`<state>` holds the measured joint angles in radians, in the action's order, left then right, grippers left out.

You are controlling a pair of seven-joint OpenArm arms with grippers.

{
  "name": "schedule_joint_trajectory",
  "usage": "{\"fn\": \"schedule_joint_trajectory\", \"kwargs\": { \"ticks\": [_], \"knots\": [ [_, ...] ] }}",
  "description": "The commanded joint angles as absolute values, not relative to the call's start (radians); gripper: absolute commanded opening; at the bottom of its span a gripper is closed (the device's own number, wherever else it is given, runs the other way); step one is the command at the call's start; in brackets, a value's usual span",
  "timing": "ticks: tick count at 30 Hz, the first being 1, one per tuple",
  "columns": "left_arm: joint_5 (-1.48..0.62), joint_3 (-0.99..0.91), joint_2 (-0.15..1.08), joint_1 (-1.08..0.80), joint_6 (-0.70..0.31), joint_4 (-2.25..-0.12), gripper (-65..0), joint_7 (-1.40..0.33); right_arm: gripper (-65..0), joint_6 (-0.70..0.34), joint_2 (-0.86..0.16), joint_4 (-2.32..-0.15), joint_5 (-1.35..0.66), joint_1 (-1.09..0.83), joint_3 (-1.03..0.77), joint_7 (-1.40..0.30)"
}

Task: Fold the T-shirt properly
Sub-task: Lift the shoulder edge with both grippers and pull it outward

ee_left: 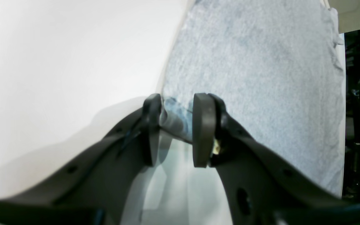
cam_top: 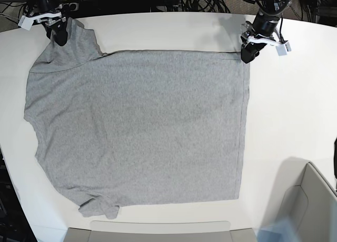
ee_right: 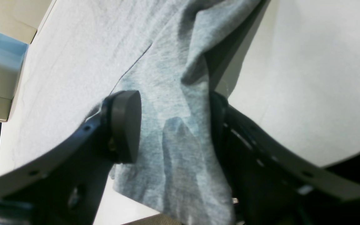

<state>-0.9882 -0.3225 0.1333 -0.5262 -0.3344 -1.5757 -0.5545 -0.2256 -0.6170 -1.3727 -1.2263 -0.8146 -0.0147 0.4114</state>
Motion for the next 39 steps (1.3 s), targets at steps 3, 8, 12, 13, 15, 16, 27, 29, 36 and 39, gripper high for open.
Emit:
{"fn": "schedule_joint_trajectory", "kwargs": {
  "ticks": [3,8,12,13,15,16,27,29,36,39],
  "knots": [
    [-0.966,-0.321,0.137,-0.487,-0.317,-1.558,-46.2,-0.687,-33.6,-0.18,-0.622,-1.366,-1.221,-0.837,-0.001,0.323],
    [-0.966,-0.328,0.137,-0.435,-0.317,-1.497,-46.4,-0.714,-38.5,-0.18,-0.622,-1.368,-1.221,-0.837,-0.001,0.323],
    [-0.966,-0.328,0.137,-0.438,-0.317,-1.494,-53.9,-0.714,-54.1,-0.18,-0.622,-1.368,-1.221,-0.837,-0.008,0.323],
    [-0.966,-0.329,0.137,-0.44,-0.317,-1.495,-57.5,-0.716,-58.7,-0.18,-0.622,-1.368,-1.221,-0.837,-0.008,0.323],
    [-0.966,-0.331,0.139,-0.441,-0.317,-1.495,-63.6,-0.717,-65.0,-0.18,-0.622,-1.369,-1.221,-0.837,-0.01,0.323],
    [-0.966,-0.331,0.147,-0.441,-0.317,-1.495,-65.0,-0.719,-65.0,-0.18,-0.633,-1.369,-1.221,-0.843,-0.01,0.323],
    [-0.966,-0.332,0.182,-0.539,-0.315,-1.655,-65.0,-0.714,-65.0,-0.18,-0.639,-1.541,-1.221,-0.98,-0.143,0.326],
    [-0.966,-0.332,0.182,-0.547,-0.311,-1.69,-65.0,-0.714,-65.0,-0.18,-0.638,-1.581,-1.221,-0.998,-0.183,0.325],
    [-0.966,-0.334,0.182,-0.547,-0.308,-1.756,-65.0,-0.714,-65.0,-0.18,-0.639,-1.644,-1.221,-1.009,-0.243,0.323],
    [-0.97,-0.349,0.182,-0.544,-0.308,-1.758,-65.0,-0.716,-65.0,-0.18,-0.645,-1.644,-1.221,-1.007,-0.266,0.321]
  ]
}}
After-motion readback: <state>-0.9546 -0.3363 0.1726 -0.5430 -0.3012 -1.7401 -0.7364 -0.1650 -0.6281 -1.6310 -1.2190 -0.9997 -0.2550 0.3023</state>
